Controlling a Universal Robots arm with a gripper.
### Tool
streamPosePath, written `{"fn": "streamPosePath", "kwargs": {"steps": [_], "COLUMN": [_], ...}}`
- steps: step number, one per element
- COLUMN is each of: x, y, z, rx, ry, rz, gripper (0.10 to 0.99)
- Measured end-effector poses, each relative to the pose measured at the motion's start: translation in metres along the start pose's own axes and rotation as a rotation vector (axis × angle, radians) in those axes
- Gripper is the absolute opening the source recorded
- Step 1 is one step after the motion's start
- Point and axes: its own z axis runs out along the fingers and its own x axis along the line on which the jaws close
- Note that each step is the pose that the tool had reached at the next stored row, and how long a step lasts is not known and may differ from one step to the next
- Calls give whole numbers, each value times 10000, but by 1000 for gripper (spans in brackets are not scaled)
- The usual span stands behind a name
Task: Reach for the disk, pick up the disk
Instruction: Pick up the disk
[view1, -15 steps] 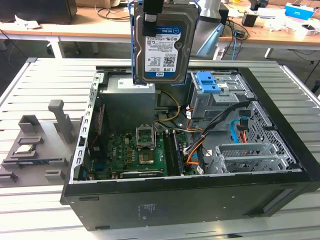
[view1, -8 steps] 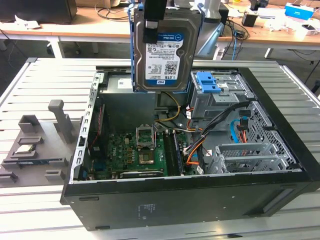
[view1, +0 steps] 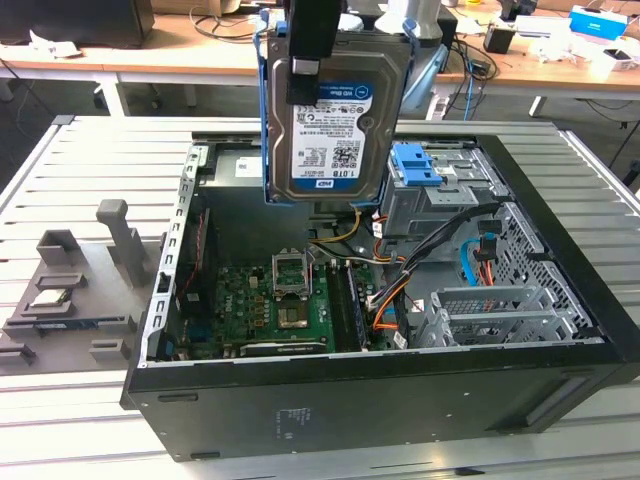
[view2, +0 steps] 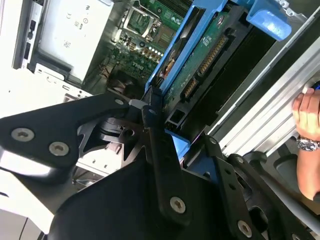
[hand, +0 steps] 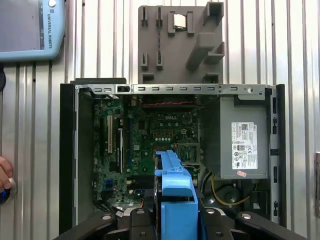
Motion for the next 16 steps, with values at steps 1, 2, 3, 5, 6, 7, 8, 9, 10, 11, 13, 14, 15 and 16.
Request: {"fn": "streamPosePath", "kwargs": {"steps": [1, 2, 3, 5, 6, 7, 8, 9, 10, 11, 13, 14, 15, 16], "x": [35, 56, 79, 161, 199, 223, 249, 296, 337, 392, 546, 653, 696, 751], "y": [0, 0, 0, 0, 0, 0, 0, 0, 0, 0, 0, 0, 0, 0], "z": [0, 1, 2, 3, 4, 4, 5, 5, 6, 8, 10, 12, 12, 14], "rx": [0, 0, 0, 0, 0, 0, 0, 0, 0, 0, 0, 0, -1, 0], "ry": [1, 1, 1, 3, 3, 2, 1, 3, 3, 2, 3, 3, 5, 3], "rz": [1, 0, 0, 1, 0, 1, 1, 1, 0, 0, 1, 1, 1, 0], "gripper": [365, 365, 365, 365, 365, 365, 365, 365, 365, 365, 365, 365, 365, 365]}}
